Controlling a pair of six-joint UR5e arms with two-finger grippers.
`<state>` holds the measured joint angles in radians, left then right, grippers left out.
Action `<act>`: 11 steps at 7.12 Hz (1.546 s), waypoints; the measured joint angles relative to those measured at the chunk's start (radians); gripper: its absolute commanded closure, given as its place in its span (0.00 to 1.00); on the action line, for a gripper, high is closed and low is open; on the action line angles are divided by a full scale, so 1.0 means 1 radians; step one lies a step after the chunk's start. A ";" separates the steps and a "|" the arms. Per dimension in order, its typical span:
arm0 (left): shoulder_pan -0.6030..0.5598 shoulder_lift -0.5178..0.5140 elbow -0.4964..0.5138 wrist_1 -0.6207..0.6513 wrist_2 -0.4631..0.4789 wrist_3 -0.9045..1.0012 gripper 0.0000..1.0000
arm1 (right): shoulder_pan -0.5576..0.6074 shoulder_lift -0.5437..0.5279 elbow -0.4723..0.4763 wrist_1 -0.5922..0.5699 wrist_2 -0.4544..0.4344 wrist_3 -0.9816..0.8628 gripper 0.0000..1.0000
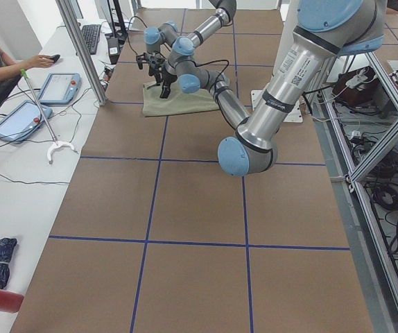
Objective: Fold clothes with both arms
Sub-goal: 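Grasp the shirt's far corner with the right gripper while the left gripper lowers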
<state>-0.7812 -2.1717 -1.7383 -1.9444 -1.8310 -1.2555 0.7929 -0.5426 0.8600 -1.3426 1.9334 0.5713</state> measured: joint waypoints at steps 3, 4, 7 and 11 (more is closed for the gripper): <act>-0.001 0.001 -0.003 0.002 -0.001 0.000 0.00 | -0.003 0.016 -0.079 0.059 -0.026 0.001 0.00; -0.001 0.001 -0.004 0.002 -0.001 -0.001 0.00 | 0.000 0.016 -0.086 0.062 -0.029 0.001 0.00; 0.000 0.000 -0.004 0.002 -0.001 -0.002 0.00 | 0.023 0.010 -0.112 0.063 -0.038 -0.002 0.00; 0.001 -0.001 -0.002 0.002 -0.001 -0.002 0.00 | 0.105 -0.004 -0.148 0.065 -0.040 -0.025 0.00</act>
<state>-0.7803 -2.1725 -1.7405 -1.9428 -1.8316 -1.2574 0.8982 -0.5470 0.7121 -1.2780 1.8938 0.5468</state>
